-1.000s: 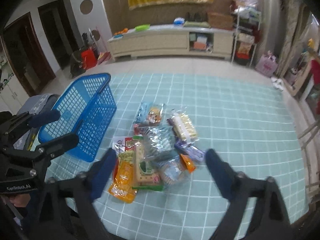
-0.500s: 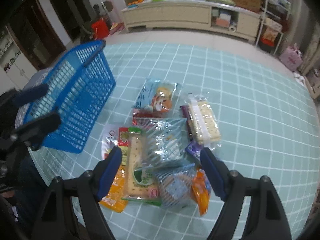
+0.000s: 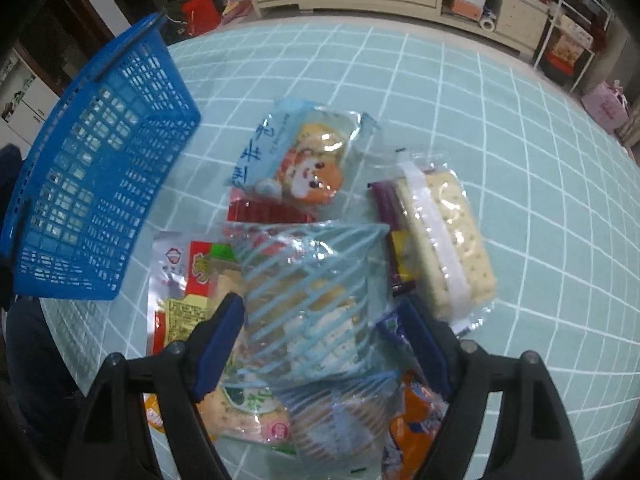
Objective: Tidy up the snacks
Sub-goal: 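Lower the right tool onto the clear pastry bag while the left tool approaches the blue cake bag, then close the right tool on the clear pastry bag while the left tool grasps the blue cake bag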
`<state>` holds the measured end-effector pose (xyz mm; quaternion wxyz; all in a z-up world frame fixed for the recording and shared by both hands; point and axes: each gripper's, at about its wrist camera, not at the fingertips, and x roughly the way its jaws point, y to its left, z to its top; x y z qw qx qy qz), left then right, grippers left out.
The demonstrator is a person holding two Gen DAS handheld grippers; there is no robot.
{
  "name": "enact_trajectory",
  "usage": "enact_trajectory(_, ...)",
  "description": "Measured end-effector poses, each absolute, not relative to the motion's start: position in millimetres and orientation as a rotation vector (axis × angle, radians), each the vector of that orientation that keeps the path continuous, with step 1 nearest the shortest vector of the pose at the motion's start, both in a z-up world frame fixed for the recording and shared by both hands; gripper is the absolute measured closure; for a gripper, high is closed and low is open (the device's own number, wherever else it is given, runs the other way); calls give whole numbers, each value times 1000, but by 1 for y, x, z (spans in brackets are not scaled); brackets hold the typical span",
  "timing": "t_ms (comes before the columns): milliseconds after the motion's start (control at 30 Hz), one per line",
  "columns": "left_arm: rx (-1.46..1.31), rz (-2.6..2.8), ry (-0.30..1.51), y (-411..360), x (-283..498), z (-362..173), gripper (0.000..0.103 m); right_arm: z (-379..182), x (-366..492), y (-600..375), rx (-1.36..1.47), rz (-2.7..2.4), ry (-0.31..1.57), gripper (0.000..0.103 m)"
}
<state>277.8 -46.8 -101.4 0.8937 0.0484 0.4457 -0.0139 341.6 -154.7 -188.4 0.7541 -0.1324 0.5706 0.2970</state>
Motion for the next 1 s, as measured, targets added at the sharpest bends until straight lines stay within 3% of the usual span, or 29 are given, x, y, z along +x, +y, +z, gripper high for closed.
enact_trajectory(167, 88, -31, 936, -49, 277, -103, 36, -182, 333, -155, -299, 681, 1225, 43)
enact_trajectory(733, 55, -42, 937, -55, 286, -88, 36, -117, 315, -202, -165, 612, 1092, 45)
enact_trajectory(1000, 46, -55, 980, -61, 305, -91, 29, -92, 314, -213, -182, 495, 1027, 45)
